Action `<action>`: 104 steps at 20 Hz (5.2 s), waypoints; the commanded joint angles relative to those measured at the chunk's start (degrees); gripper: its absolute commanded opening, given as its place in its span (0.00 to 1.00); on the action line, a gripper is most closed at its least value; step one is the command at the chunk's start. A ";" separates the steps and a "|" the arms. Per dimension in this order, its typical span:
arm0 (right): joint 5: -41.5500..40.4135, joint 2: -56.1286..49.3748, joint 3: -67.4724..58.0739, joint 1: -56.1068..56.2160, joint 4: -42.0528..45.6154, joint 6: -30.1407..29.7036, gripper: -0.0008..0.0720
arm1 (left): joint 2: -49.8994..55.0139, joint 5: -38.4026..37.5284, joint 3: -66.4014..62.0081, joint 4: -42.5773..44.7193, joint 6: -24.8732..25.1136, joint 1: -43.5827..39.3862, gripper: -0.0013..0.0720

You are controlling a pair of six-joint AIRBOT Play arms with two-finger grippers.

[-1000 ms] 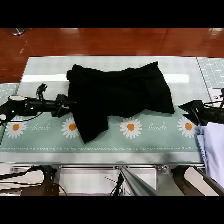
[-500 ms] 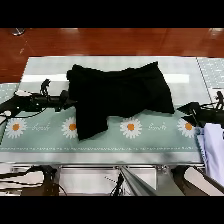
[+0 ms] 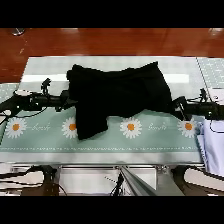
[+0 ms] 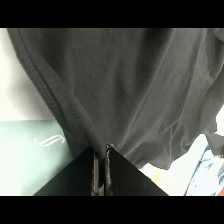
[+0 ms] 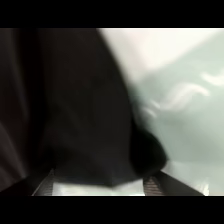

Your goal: Fold the shirts.

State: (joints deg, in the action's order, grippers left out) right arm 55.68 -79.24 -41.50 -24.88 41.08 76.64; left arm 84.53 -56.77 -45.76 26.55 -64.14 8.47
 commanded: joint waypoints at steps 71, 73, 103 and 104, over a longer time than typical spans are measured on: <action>14.78 -26.14 -56.04 4.63 -0.87 -1.90 0.04 | 17.22 -0.96 -44.19 17.40 -12.98 0.83 0.05; 21.14 -25.29 -56.00 4.76 6.38 -1.88 0.04 | 17.42 -9.51 -44.17 18.01 -10.75 3.15 0.05; 11.43 21.24 5.03 -1.79 1.33 -4.48 0.86 | -12.76 -13.73 12.63 17.79 -0.96 28.48 0.98; 11.32 21.24 5.03 -1.79 1.36 -4.50 0.86 | -12.76 -12.98 13.25 17.66 -0.52 27.21 0.98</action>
State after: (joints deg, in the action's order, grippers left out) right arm 67.07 -59.35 -38.81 -26.65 44.45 73.28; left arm 72.34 -72.14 -36.07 47.68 -67.44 36.84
